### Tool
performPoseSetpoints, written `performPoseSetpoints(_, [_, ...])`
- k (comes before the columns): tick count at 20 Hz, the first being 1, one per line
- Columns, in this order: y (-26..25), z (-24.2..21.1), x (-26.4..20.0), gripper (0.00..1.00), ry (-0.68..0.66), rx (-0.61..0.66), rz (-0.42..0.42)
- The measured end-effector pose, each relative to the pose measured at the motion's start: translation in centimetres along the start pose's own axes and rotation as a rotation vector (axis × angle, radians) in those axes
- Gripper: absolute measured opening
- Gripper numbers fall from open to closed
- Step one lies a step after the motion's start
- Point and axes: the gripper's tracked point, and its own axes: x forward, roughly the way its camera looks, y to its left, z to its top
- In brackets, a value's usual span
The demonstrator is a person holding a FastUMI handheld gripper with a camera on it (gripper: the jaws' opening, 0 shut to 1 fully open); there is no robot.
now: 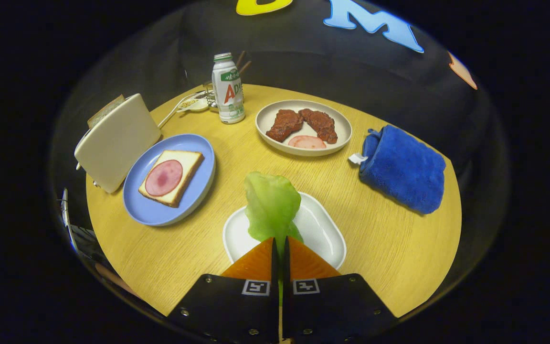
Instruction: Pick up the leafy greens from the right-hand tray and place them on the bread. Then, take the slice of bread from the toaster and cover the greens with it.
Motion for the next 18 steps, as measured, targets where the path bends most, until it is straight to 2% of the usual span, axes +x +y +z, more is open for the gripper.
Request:
performPoseSetpoints(8, [7.6, 4.5, -2.6, 0.03, -0.084, -0.064, 0.116])
performPoseSetpoints(15, [15.5, 6.6, -0.3, 0.03, -0.068, -0.173, 0.239])
performPoseSetpoints(18, [17.6, 6.9, 1.0, 0.03, -0.04, -0.207, 0.268])
